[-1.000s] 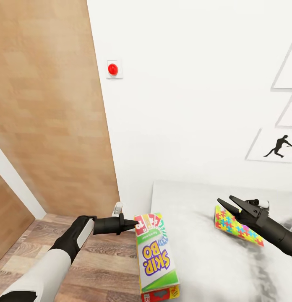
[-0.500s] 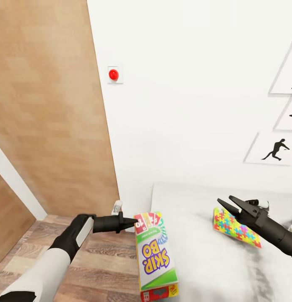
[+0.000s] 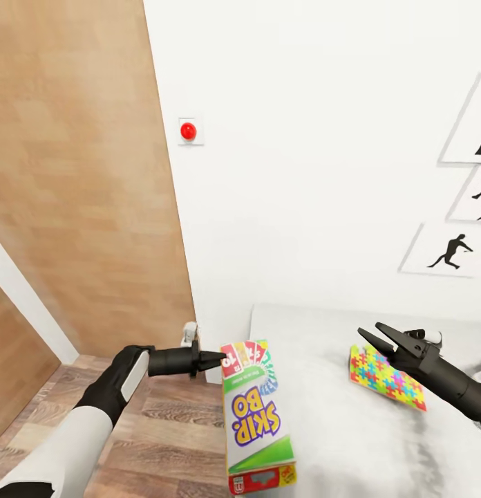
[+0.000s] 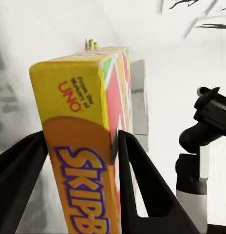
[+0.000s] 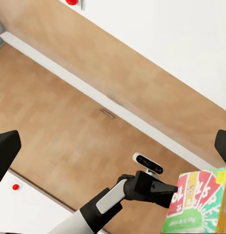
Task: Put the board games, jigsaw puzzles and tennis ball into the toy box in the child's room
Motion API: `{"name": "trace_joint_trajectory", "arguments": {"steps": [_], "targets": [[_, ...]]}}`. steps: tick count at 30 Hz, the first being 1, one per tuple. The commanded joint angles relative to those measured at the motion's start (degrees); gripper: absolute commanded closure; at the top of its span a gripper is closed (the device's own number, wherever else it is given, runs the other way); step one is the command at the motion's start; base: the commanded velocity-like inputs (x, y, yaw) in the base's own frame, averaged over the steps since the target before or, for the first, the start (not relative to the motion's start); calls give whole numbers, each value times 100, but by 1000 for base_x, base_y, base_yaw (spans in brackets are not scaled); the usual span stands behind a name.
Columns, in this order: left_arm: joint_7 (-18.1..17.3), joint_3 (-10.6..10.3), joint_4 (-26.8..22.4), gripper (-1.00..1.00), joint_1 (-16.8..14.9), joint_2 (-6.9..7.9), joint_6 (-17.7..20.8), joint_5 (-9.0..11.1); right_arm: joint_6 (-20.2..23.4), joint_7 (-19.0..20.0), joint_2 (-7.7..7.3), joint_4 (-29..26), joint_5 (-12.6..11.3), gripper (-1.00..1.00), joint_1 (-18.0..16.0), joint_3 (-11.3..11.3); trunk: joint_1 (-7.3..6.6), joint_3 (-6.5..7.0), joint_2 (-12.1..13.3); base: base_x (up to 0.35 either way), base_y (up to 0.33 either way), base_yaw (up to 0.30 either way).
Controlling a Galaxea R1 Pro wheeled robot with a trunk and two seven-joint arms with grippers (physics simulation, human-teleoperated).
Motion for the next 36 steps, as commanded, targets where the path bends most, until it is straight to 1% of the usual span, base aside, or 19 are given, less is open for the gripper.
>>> {"name": "trace_joint_trajectory", "arguments": {"steps": [1,2,4,6,7,9,10,11,13,14,16,19,24,29,36], "targets": [[-116,-17,-5,100,-4,29,12,-4,19,25,0,0,18,-100,-5,-5,-22,12,37,0,0,0],[-211,-19,-9,100,-4,63,13,-5,19,25,0,0,18,-100,-5,-4,-44,30,78,0,0,0],[-574,-27,-30,100,-4,259,17,-8,19,25,0,0,18,-100,-5,-1,-88,66,158,0,0,0],[-942,-35,-132,100,-5,556,18,-4,19,24,0,5,18,-100,-5,1,-132,102,238,0,0,0],[-1048,-39,-169,100,-5,640,20,-3,19,24,0,6,18,-100,-5,1,-154,120,278,0,0,0],[-1553,-55,-307,100,-4,995,25,-2,19,28,2,8,18,-100,-5,1,-198,156,358,0,0,0],[-1704,-58,-332,100,-4,1083,25,-4,19,29,3,8,18,-100,-5,1,-220,174,398,0,0,0],[-2017,-62,-368,100,-4,1253,25,-8,19,30,5,8,18,-100,-5,5,-242,192,438,0,0,0],[-2318,-65,-391,100,-4,1405,25,-15,19,31,6,7,18,-100,-5,7,-286,228,519,0,0,0],[-2534,-66,-411,100,-4,1541,25,-18,19,32,7,6,18,-100,-5,8,-308,246,559,0,0,0],[-2564,-62,-450,100,-4,1761,25,-10,13,31,8,8,18,-100,-5,14,-352,281,639,-58,0,0],[-2564,-43,-487,100,-4,1901,25,-3,-18,-37,8,3,18,-100,-5,29,-417,335,759,-182,0,0],[-2564,-21,-515,100,-6,2002,25,6,-36,-395,20,2,12,-100,-5,53,-527,425,960,-268,0,0],[-2564,-10,-519,100,-6,2027,25,9,-39,-546,64,2,9,-100,-5,61,-637,515,1160,-100,0,0],[-2564,-8,-520,100,-4,2010,25,12,-40,-574,124,0,9,-100,-5,56,-791,641,1441,-13,0,0]]}}
